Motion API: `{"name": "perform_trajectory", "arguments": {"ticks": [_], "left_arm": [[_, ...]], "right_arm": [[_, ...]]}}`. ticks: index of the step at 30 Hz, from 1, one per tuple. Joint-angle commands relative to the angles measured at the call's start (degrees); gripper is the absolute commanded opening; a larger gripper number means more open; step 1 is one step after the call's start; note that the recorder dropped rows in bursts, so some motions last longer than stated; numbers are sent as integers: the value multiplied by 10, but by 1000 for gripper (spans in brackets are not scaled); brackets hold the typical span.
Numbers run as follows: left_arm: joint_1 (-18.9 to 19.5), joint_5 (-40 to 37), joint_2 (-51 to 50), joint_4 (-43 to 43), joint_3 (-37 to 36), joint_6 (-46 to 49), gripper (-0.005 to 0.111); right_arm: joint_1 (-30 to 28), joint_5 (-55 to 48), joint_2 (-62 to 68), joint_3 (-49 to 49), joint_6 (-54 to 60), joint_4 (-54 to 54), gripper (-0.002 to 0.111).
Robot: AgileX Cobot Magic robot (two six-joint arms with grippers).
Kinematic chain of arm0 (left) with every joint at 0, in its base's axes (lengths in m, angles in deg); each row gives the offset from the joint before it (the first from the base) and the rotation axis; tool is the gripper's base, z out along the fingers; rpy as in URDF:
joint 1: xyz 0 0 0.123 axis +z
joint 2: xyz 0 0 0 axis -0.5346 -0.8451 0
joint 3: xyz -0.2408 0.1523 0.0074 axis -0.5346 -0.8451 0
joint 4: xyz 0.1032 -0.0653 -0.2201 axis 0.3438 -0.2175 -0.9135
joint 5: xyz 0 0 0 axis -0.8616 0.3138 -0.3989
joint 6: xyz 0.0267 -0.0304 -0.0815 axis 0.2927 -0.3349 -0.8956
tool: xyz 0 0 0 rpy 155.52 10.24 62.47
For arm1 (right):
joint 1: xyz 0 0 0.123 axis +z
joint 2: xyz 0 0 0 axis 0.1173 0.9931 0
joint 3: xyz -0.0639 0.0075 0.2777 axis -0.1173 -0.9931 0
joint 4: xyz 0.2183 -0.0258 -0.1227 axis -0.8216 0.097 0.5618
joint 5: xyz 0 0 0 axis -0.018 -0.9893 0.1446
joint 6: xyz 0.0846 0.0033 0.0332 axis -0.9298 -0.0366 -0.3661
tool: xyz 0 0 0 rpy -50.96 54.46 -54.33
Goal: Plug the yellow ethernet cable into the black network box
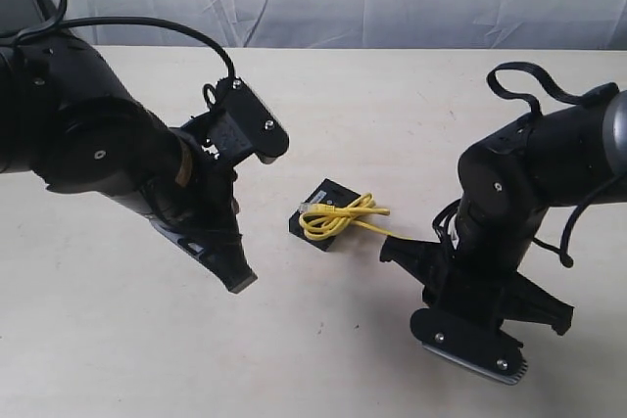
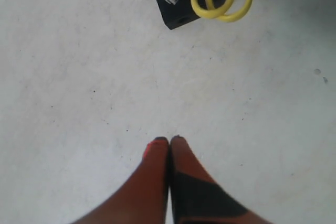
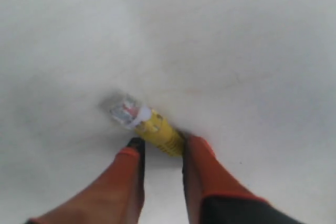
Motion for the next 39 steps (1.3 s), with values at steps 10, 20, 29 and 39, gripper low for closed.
{"name": "perform_trajectory", "arguments": {"ticks": [10, 20, 29, 39], "left_arm": [[2, 4, 6, -7, -2, -2, 1], [2, 4, 6, -7, -2, -2, 1], [2, 19, 6, -7, -2, -2, 0], [63, 75, -21, 3, -2, -2, 0]], "right_arm": [[1, -5, -19, -1, -6, 14, -1], [-13, -73, -116, -1, -171, 35, -1], [-65, -26, -118, -1, -582, 46, -1], [-73, -12, -28, 30, -771, -16, -1]]}}
